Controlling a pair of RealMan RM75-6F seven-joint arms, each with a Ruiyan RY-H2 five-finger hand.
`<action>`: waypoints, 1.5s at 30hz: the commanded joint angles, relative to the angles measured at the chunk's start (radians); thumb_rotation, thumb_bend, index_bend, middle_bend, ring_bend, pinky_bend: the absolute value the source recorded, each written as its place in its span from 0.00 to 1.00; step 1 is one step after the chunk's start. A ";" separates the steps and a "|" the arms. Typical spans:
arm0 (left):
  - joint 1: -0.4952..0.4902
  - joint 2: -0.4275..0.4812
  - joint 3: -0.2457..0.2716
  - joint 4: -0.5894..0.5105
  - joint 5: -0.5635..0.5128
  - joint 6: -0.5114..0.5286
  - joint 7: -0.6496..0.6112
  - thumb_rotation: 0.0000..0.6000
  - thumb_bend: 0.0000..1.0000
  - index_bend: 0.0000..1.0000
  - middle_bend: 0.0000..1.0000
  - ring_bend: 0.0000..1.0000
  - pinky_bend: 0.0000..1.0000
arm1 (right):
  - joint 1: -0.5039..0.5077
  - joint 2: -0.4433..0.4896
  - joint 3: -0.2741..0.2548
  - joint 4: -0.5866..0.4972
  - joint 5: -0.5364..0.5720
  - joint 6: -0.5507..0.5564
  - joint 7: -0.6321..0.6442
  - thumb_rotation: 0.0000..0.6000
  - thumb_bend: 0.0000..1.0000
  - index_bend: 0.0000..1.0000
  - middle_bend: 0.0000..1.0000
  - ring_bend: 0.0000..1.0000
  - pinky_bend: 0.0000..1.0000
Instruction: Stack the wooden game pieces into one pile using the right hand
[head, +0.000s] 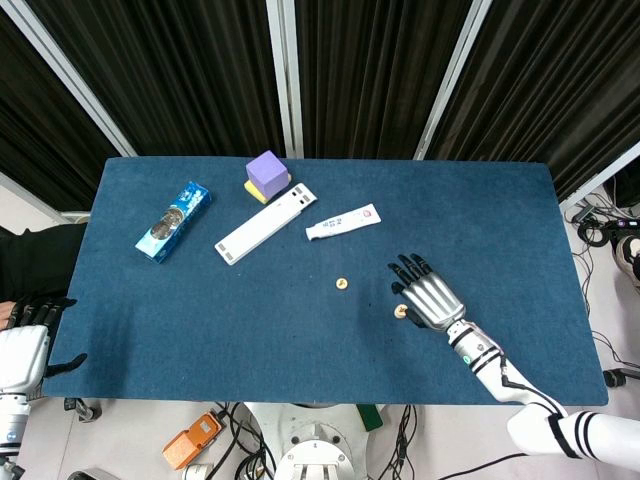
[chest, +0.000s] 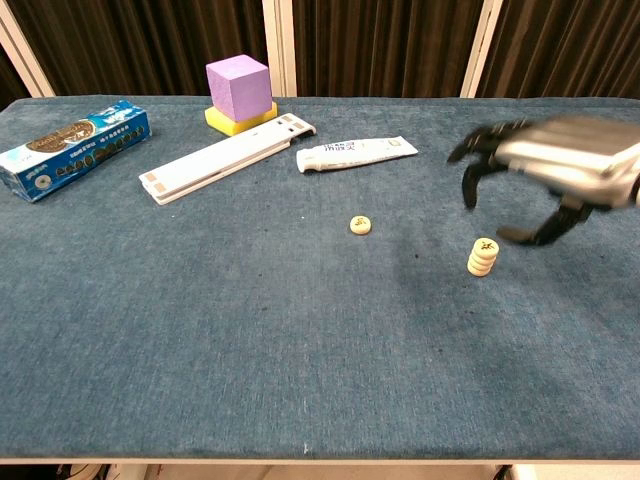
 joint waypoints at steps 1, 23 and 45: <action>-0.010 0.009 -0.009 -0.012 0.006 0.000 0.004 1.00 0.01 0.21 0.18 0.12 0.00 | -0.001 0.019 0.037 -0.021 0.024 0.011 0.002 1.00 0.48 0.41 0.17 0.07 0.13; 0.014 -0.013 0.009 0.024 -0.011 0.007 -0.036 1.00 0.01 0.21 0.18 0.12 0.00 | 0.314 -0.386 0.163 0.324 0.439 -0.263 -0.230 1.00 0.40 0.47 0.17 0.07 0.16; 0.013 -0.033 0.008 0.055 -0.015 -0.006 -0.055 1.00 0.01 0.21 0.18 0.12 0.00 | 0.342 -0.413 0.135 0.371 0.446 -0.263 -0.196 1.00 0.51 0.53 0.18 0.10 0.17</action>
